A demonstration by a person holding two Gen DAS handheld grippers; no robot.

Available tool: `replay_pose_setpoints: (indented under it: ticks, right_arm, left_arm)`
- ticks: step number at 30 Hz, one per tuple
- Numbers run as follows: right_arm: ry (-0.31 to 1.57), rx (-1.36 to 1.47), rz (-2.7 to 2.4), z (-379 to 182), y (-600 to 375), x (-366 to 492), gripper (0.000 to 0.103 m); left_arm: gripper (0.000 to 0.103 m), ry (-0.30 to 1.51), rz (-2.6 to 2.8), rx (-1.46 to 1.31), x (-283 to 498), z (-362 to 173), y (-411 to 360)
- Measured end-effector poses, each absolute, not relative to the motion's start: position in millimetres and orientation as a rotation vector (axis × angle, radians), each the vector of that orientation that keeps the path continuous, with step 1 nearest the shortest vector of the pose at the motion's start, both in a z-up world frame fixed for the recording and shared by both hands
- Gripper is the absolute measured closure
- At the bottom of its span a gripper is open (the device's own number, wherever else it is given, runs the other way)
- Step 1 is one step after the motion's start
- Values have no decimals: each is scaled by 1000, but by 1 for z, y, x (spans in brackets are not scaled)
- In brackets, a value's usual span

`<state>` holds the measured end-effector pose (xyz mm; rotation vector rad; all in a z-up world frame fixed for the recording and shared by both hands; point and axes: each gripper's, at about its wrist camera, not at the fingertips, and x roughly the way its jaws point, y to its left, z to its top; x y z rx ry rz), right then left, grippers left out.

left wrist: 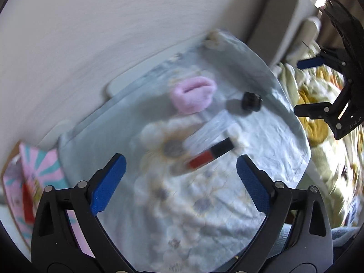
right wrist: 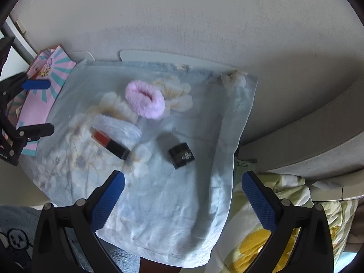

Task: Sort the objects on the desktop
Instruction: 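Move both tools back over the clear case and black jar on the cloth, then grasp the clear plastic case with left tool while right tool grasps the black jar, then carry the clear case and black jar with both tools over the box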

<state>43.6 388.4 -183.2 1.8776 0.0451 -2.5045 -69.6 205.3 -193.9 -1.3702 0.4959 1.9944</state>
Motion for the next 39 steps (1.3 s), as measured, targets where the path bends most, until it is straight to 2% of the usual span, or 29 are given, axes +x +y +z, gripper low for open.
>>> replay_pose_setpoints:
  ticks: [2, 3, 5, 7, 10, 13, 17, 18, 21, 26, 27, 30, 39]
  right_arm:
    - [73, 1849, -2489, -190, 390, 45, 1]
    - [89, 1835, -2475, -194, 390, 45, 1]
    - [137, 1814, -2433, -204, 389, 43, 7]
    - [186, 1798, -2409, -215, 387, 37, 8]
    - [234, 1788, -2377, -232, 384, 28, 8]
    - [248, 1796, -2347, -249, 384, 20, 16]
    - [277, 1800, -2308, -264, 383, 14, 19]
    - [284, 1799, -2303, -266, 383, 13, 20]
    - [268, 1804, -2280, -271, 385, 10, 32]
    - [263, 1811, -2264, -277, 386, 9, 48]
    - [260, 1812, -2264, -278, 386, 10, 50]
    - [261, 1813, -2279, -278, 388, 12, 69]
    - [222, 1836, -2311, -267, 394, 19, 70]
  left_arm:
    - [8, 532, 1971, -1355, -72, -203, 218]
    - [11, 557, 1958, -1346, -74, -209, 226]
    - [19, 593, 1932, -1338, -80, -219, 237]
    - [26, 608, 1914, -1340, -85, -228, 243]
    - [27, 638, 1900, -1341, -90, -241, 253]
    - [29, 644, 1882, -1346, -89, -251, 257]
    - [31, 673, 1878, -1331, -86, -258, 261]
    - [34, 664, 1874, -1335, -87, -260, 262]
    - [48, 644, 1862, -1347, -88, -264, 264]
    - [54, 636, 1845, -1343, -85, -267, 264]
    - [58, 631, 1844, -1342, -84, -268, 263]
    - [72, 626, 1840, -1342, -83, -267, 260]
    - [76, 609, 1884, -1333, -82, -246, 246]
